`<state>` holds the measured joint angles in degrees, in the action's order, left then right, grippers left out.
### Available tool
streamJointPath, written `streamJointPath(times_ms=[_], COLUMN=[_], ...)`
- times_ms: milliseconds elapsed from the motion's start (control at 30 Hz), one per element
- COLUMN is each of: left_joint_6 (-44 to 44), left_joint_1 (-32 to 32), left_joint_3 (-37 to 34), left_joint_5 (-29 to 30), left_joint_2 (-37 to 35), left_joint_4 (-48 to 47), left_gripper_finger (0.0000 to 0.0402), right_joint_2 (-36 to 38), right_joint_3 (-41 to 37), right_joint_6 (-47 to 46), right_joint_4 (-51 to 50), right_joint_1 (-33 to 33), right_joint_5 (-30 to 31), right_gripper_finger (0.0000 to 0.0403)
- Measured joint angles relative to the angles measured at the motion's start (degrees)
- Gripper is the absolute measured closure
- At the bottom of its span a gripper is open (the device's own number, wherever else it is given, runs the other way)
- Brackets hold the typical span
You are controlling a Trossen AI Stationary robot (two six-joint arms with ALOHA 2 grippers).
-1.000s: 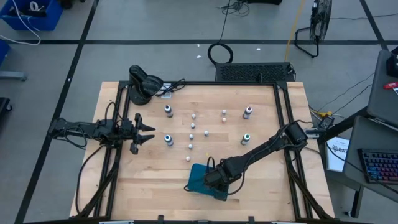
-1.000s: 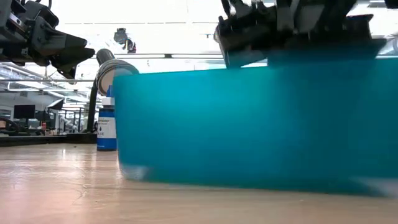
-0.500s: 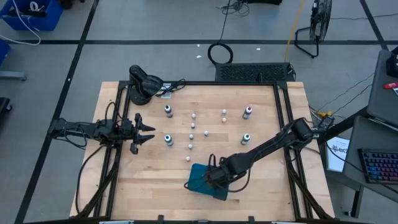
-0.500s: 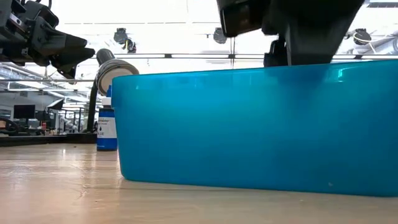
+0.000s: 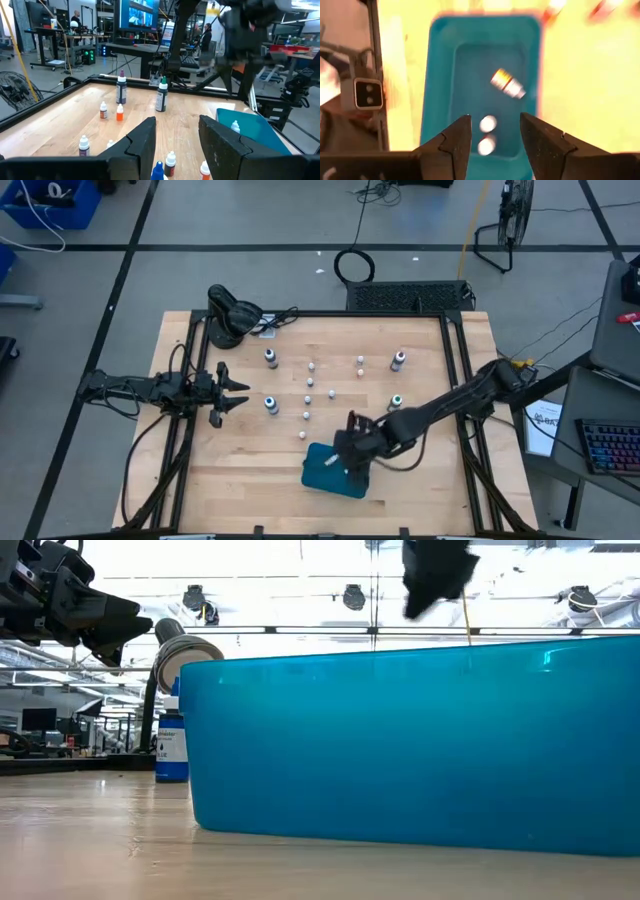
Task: Pick & Place food coloring
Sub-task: Put the small yellow coloring bottle into the blue bin
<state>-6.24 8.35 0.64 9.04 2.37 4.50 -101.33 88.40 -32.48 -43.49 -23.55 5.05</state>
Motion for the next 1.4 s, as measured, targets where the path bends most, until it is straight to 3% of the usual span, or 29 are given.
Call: streamJointPath(times_ms=[200,500,700,867,1000,1133,1400], left_joint_6=[0.0,0.0,0.0,0.0,0.0,0.0,0.0], left_joint_1=[0.0,0.01,-0.01,0.01,0.01,0.0,0.01], left_joint_3=[0.0,0.0,-0.02,-0.01,0.0,-0.01,-0.01], left_joint_5=[0.01,0.0,0.0,0.0,0.0,0.0,0.0], left_joint_2=[0.0,-0.02,0.0,-0.02,0.0,-0.02,-0.02], left_joint_4=[-0.01,-0.01,0.01,0.01,0.01,0.0,-0.01], left_gripper_finger=[0.0249,0.0249,0.0249,0.0249,0.0249,0.0249,0.0249], right_joint_2=[6.21,13.49,15.39,10.4,6.93,6.04,6.04], right_joint_3=[0.0,0.04,1.13,10.54,15.69,10.23,-7.47], right_joint_6=[14.63,35.08,39.39,42.68,39.4,39.37,42.81], right_joint_4=[2.18,25.38,13.14,-4.29,-16.3,-18.94,-9.77], right_joint_1=[4.48,11.82,20.43,27.48,32.98,36.36,37.55], right_joint_5=[5.32,3.89,4.14,5.4,5.17,5.02,3.54], right_gripper_finger=[0.0248,0.0248,0.0237,0.0213,0.0204,0.0202,0.0205])
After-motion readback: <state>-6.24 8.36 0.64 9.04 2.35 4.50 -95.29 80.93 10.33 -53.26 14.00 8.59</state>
